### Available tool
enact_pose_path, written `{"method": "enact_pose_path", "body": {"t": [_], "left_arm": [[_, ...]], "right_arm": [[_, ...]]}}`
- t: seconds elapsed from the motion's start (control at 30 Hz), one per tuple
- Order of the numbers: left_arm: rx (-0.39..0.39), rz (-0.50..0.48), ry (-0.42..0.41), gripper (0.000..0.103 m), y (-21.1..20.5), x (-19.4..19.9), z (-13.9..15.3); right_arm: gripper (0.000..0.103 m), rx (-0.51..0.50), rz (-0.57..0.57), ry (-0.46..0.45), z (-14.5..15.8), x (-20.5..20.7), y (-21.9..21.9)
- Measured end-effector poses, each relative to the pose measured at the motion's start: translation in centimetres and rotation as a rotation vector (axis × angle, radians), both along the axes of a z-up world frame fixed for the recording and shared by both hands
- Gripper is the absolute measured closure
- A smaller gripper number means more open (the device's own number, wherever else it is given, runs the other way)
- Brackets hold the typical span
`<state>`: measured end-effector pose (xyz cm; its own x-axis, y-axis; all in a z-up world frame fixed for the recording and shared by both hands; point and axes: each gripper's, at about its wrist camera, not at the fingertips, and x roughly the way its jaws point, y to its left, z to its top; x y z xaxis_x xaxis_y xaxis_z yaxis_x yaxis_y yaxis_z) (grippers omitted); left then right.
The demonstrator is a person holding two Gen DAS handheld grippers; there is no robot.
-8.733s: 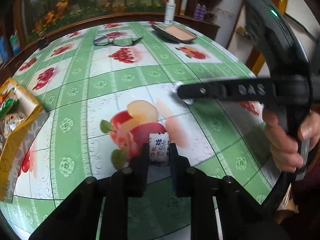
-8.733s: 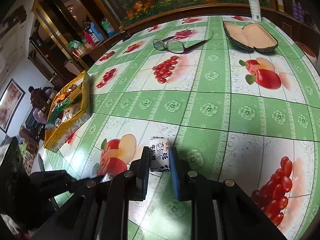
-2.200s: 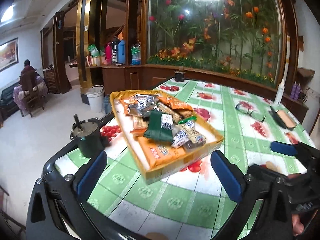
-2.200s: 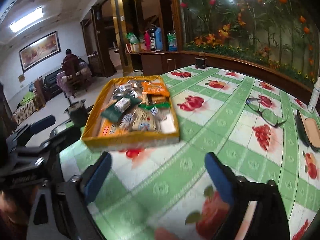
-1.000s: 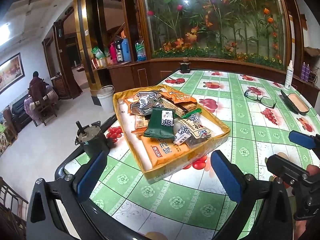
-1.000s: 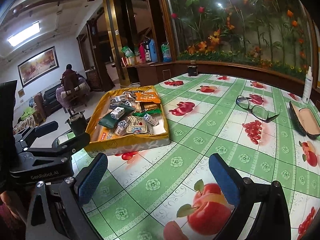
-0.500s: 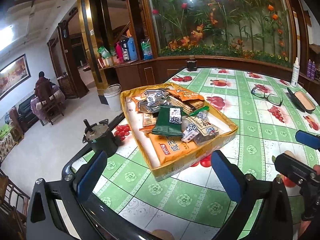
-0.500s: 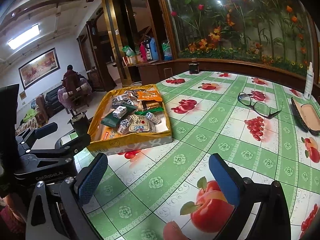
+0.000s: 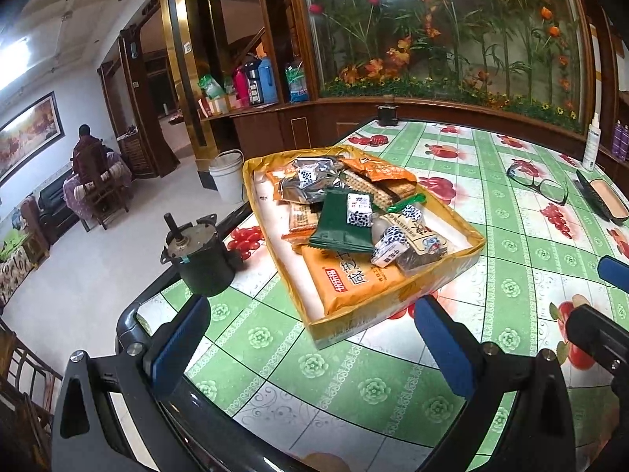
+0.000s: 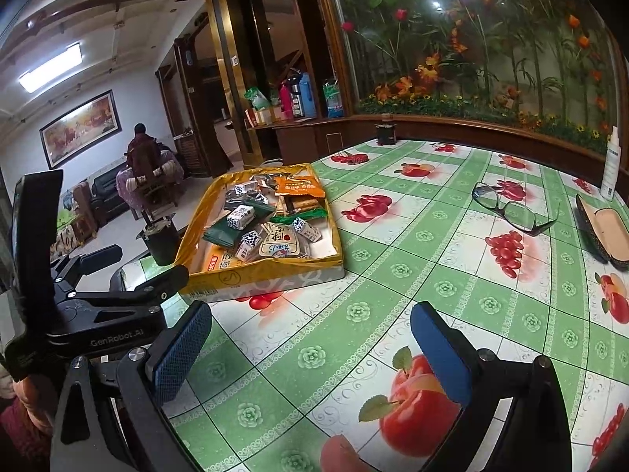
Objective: Organize snacks
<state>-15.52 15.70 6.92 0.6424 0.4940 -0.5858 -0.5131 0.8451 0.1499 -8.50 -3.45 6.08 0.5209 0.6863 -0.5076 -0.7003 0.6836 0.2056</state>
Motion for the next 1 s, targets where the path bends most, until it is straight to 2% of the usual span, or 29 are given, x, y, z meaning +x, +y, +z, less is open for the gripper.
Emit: {"method": "enact_pose_path", "body": {"t": [1.0], "left_arm": [[0.011, 0.022, 0.023, 0.000, 0.4, 0.1, -1.6]], "right_arm": [[0.000, -0.007, 0.015, 0.010, -0.3, 0.2, 0.2]]}}
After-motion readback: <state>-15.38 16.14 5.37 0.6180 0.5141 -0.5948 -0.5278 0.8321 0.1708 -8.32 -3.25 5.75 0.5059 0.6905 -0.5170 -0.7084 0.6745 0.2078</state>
